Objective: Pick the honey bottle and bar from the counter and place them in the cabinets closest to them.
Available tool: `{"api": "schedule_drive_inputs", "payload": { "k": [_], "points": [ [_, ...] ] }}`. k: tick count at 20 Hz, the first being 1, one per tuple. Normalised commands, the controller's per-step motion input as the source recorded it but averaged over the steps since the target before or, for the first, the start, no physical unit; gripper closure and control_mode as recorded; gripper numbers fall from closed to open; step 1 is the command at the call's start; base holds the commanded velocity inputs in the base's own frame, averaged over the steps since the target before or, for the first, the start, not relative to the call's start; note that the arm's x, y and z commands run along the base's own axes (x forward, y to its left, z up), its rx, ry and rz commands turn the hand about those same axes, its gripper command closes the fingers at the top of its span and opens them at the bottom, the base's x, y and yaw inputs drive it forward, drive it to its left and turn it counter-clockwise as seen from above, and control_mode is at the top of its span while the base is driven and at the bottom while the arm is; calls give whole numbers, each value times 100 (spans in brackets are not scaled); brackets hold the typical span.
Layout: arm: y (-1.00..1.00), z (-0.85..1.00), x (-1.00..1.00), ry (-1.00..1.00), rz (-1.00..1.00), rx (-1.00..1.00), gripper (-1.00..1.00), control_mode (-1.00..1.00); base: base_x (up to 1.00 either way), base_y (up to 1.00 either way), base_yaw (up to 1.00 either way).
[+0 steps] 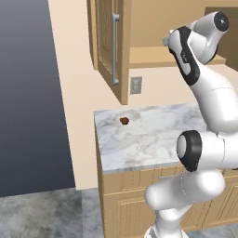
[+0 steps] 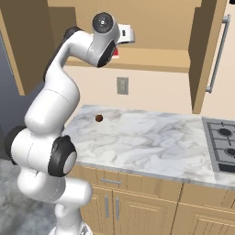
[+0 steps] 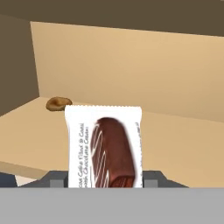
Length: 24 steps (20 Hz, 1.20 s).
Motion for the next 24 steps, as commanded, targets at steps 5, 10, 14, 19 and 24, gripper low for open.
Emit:
{"api": "schedule_drive_inputs", "payload": {
  "k": [5, 10, 14, 19, 24],
  "points": [
    [0, -16, 1, -3, 1, 0, 100, -100, 0, 0, 0],
    [0, -11, 19, -3, 0, 0, 100, -100, 0, 0, 0],
    [4, -3, 51, -1, 0, 0, 100, -100, 0, 0, 0],
    [5, -3, 60, 0, 0, 0, 100, -100, 0, 0, 0],
    [7, -2, 63, 0, 0, 0, 100, -100, 0, 0, 0]
  ]
}}
